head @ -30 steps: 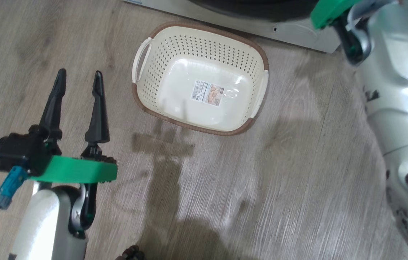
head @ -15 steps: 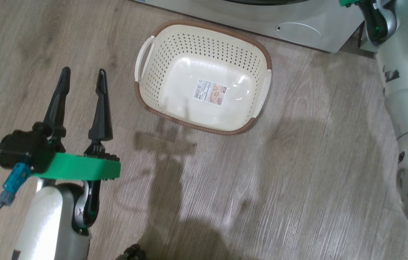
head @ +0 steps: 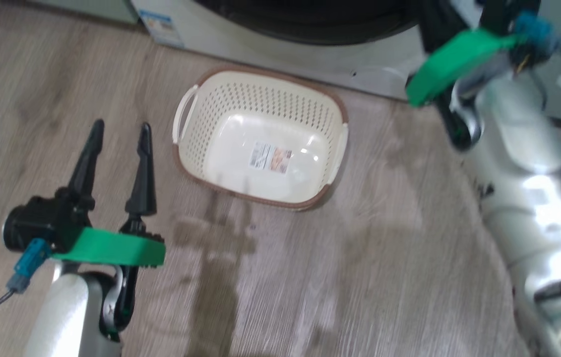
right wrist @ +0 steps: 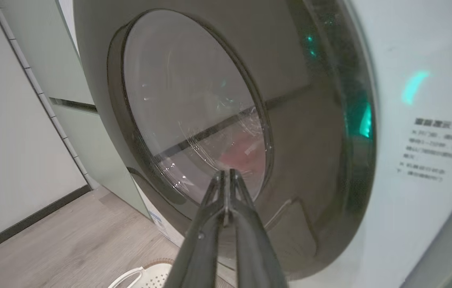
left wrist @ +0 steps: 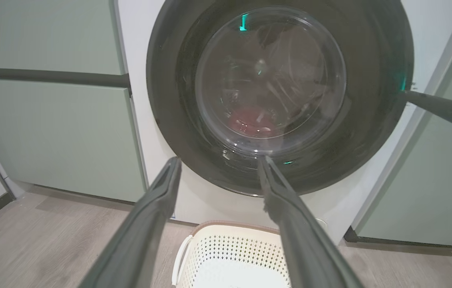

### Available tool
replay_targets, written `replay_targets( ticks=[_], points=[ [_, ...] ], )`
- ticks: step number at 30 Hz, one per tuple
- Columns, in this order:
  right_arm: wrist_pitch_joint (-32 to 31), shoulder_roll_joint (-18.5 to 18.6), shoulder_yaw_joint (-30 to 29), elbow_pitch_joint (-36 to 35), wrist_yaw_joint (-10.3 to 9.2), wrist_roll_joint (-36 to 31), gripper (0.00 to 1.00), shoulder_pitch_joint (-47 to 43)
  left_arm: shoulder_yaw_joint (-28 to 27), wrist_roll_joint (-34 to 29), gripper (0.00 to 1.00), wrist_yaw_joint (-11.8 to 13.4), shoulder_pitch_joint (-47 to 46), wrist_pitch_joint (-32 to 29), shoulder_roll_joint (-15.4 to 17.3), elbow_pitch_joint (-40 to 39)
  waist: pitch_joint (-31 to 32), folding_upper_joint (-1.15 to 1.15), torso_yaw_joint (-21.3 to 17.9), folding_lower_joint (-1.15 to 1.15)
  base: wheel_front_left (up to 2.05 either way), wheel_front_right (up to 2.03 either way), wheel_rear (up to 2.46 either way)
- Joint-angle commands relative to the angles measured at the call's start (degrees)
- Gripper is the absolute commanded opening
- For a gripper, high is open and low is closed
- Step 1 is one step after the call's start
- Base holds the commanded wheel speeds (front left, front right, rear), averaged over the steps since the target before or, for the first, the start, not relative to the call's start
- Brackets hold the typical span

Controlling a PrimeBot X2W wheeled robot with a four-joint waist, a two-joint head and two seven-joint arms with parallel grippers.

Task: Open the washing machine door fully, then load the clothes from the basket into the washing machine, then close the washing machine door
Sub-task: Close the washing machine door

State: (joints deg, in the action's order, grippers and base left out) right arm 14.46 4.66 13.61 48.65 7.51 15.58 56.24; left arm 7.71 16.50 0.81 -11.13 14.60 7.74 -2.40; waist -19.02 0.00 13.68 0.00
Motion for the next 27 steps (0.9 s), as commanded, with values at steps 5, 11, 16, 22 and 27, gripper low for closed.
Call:
replay_targets(
  ticks=[5,11,16,22,27],
  points=[
    [0.5,-1.8,0.4,-9.3,-0.02,1.9,1.00,-8.6,-1.1,-0.3,1.00,-0.3,1.0,-1.7,2.3,-1.9,4.7,0.00,-3.5,0.00,0.00,0.00,0.00],
    [0.5,-1.8,-1.9,-18.1,-0.02,1.2,1.00,-19.5,-0.4,-0.6,1.00,-0.4,2.7,-3.1,3.2,-2.6,7.7,0.00,-6.5,0.00,0.00,0.00,0.00],
    [0.0,-1.8,-4.6,-25.8,-0.02,0.3,1.00,-28.6,0.2,-1.1,1.00,-0.2,4.3,-4.1,4.0,-3.4,9.6,0.00,-9.5,0.00,0.00,0.00,0.00],
    [-2.3,-1.8,-7.7,-33.7,-0.02,-0.3,1.00,-36.9,0.8,-0.9,1.00,-0.1,5.5,-4.9,4.2,-4.1,11.2,0.00,-12.0,0.00,0.00,0.00,0.00],
    [-4.9,-1.8,-11.1,-40.7,-0.02,-1.0,1.00,-44.5,1.1,-1.0,1.00,0.3,6.7,-5.3,4.3,-4.2,12.9,0.00,-13.9,0.00,0.00,0.00,0.00]
  ],
)
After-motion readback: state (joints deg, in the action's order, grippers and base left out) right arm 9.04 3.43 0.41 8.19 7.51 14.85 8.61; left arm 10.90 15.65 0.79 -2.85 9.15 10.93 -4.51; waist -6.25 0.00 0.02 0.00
